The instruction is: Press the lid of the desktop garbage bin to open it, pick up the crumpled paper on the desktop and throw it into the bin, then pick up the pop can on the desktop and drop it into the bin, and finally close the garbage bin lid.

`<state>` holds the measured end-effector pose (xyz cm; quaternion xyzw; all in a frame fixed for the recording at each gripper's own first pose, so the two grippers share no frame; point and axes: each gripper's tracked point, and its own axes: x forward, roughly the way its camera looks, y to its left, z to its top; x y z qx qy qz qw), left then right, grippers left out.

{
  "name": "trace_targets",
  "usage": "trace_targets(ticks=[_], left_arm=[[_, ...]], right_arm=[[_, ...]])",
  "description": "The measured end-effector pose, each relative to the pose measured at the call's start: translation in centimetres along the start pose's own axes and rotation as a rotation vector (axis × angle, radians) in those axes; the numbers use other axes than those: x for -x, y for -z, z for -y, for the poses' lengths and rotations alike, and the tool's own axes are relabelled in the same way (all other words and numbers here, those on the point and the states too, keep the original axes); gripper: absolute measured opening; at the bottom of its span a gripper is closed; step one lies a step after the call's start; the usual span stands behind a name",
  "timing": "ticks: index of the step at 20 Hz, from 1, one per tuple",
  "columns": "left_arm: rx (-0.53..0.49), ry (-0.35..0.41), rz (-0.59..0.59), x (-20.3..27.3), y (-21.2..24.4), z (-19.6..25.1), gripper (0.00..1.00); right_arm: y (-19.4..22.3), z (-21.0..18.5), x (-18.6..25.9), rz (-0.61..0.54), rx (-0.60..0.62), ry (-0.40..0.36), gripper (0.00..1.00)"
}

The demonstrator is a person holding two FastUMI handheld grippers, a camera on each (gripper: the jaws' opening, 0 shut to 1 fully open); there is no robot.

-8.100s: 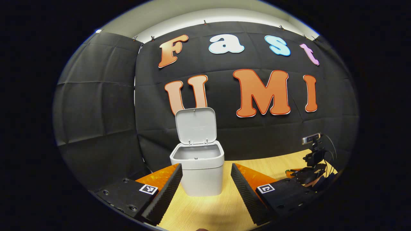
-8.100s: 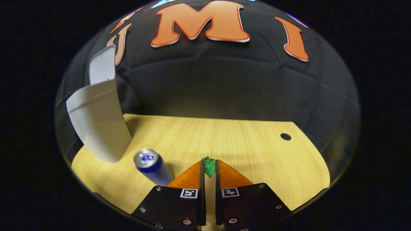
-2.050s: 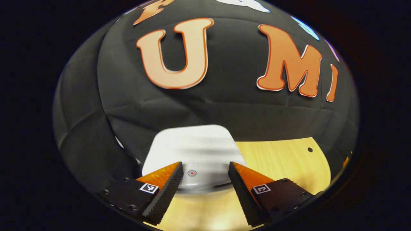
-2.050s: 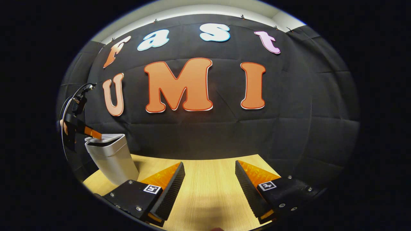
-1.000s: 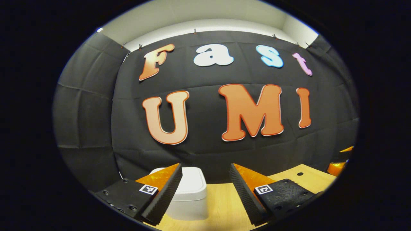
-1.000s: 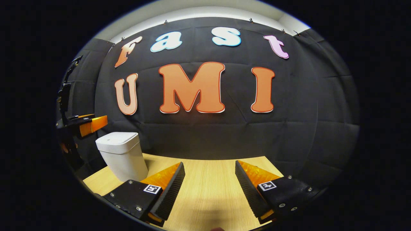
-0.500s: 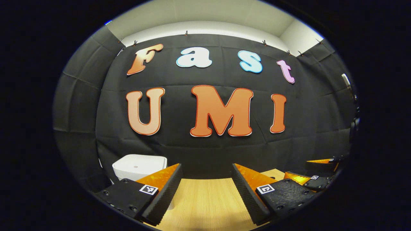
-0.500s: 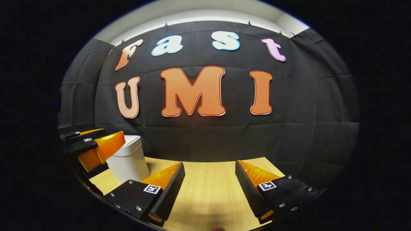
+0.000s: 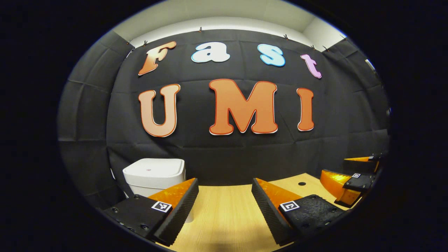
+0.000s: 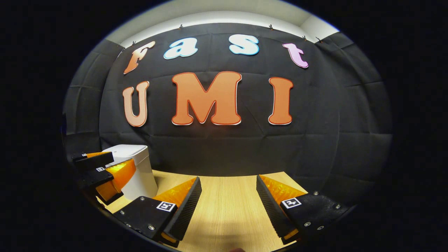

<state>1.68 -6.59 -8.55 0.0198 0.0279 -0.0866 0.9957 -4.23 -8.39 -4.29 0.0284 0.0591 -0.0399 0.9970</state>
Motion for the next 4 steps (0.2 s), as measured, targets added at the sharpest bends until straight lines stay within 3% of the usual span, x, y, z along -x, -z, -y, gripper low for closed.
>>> trace_targets(ticks=[2, 4], left_arm=[[0.010, -0.004, -0.004, -0.02, 0.15, -0.26, 0.99], [-0.001, -0.018, -0.005, -0.29, 0.28, -0.68, 0.96]], right_arm=[[0.05, -0.07, -0.21, -0.002, 0.001, -0.005, 0.94], [0.19, 0.32, -0.65, -0.003, 0.001, 0.005, 0.94]])
